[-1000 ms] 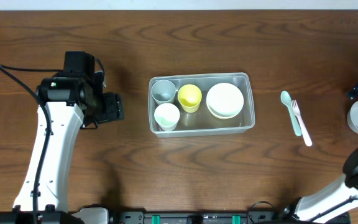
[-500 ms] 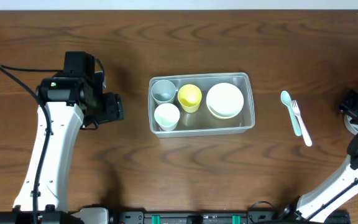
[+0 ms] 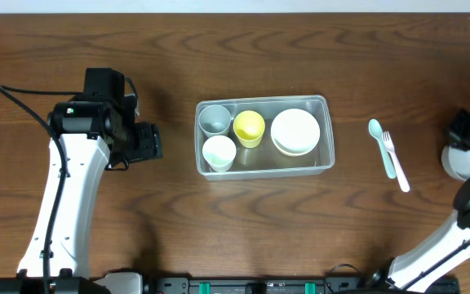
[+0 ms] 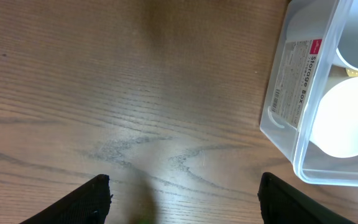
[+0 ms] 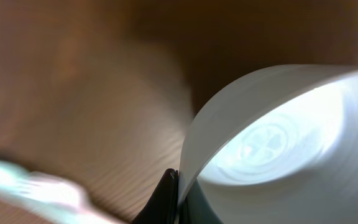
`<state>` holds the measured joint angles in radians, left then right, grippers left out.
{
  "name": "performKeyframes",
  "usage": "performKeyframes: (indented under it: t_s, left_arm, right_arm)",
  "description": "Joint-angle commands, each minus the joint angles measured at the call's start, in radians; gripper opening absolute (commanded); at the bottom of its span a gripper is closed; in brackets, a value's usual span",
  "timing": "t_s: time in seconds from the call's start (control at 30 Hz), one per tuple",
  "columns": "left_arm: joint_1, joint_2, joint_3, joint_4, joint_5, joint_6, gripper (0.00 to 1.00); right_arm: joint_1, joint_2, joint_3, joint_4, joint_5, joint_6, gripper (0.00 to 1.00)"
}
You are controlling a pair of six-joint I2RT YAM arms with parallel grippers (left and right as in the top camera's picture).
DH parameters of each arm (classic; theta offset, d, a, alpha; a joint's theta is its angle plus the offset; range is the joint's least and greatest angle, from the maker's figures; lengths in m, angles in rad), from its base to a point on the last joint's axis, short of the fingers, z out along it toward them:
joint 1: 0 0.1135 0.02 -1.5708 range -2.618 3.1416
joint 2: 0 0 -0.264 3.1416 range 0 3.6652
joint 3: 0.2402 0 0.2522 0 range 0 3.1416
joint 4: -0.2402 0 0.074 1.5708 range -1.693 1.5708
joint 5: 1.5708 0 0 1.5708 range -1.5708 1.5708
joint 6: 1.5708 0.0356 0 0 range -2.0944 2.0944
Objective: Pack container
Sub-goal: 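Grasp the second white bowl with the right gripper, then place the second white bowl onto the bowl stack and release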
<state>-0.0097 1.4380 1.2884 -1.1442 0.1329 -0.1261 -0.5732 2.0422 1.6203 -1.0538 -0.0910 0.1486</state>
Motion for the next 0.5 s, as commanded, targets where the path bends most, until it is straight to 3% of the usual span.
performKeyframes:
  t_s: [0.0,0.27,0.47]
  left_arm:
    - [-0.001,-0.007,0.002,-0.002,0.010,0.014,0.77]
    - [-0.001,-0.007,0.002,-0.002,0.010,0.014,0.77]
    - [-0.001,-0.007,0.002,-0.002,0.010,0.014,0.77]
  right_arm:
    - [0.088,-0.185,0.039,0.003,-0.126,-0.063,0.01]
    - [0.465,-0.462,0.060,0.006,-0.166,-0.219,0.01]
    - [0.815,-0.458,0.050,-0.013,0.005,-0.199,0.01]
